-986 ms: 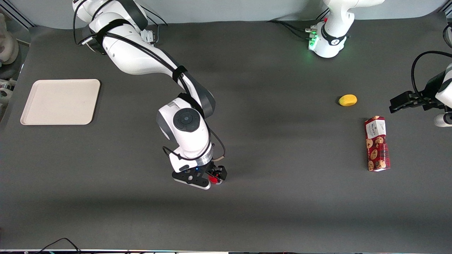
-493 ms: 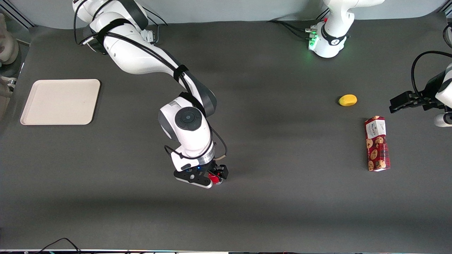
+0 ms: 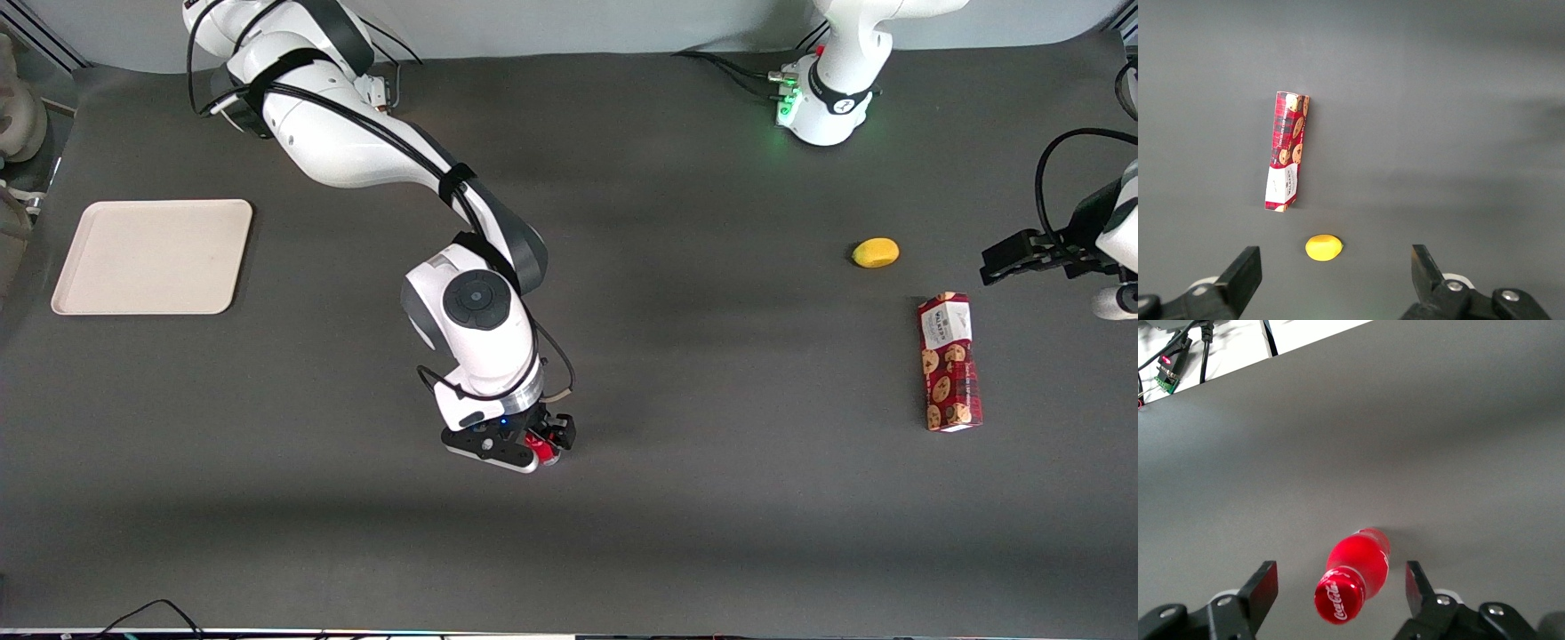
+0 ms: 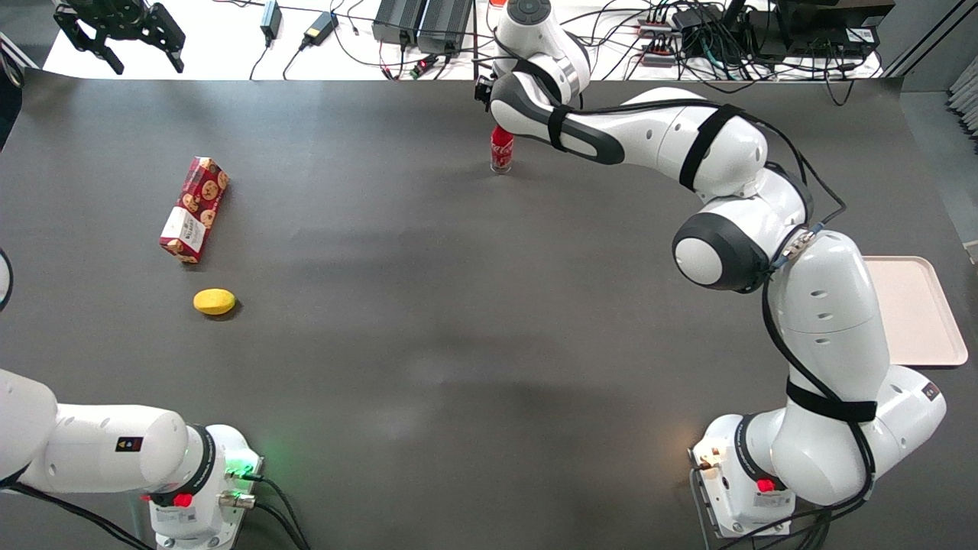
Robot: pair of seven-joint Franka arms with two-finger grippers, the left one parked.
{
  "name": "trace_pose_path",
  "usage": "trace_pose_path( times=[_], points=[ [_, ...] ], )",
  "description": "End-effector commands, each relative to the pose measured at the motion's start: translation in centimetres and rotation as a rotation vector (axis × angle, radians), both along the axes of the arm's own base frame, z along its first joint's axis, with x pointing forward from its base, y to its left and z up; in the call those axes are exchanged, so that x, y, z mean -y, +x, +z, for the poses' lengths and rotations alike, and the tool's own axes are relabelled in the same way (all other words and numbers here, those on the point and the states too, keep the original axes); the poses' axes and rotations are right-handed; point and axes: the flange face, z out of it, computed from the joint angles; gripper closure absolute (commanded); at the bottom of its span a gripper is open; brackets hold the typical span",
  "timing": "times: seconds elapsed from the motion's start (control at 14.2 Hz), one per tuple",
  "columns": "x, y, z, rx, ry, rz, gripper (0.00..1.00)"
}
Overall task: Place coke bottle on tray
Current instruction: 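Close the right gripper around the bottle's neck and lift it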
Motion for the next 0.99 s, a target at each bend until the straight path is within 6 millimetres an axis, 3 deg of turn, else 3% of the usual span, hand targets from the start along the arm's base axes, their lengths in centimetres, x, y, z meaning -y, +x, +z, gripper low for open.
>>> trace_pose_path(
  times=[0.0,0.07,0.21,0.35,0.49,0.63,0.85,0.92],
  points=[
    [-1.1,-0.3,-0.2,-0.002,0.028,-0.026,0.17],
    [-1.1,-0.3,-0.2,-0.003,0.027,-0.028,0.18],
    [-1.2,-0.3,-0.6,-0.006,0.026,-0.027,0.33],
    [-1.3,-0.4,-0.6,-0.007,0.024,-0.022,0.63],
    [-1.2,-0.3,-0.6,-0.008,0.021,-0.017,0.83],
    [-0.9,-0.2,-0.2,-0.01,0.014,-0.01,0.9],
    [-0.4,-0.5,0.8,-0.039,-0.022,0.008,0.92],
    [0.2,-0.7,3.2,-0.045,-0.034,0.01,0.92]
  ],
)
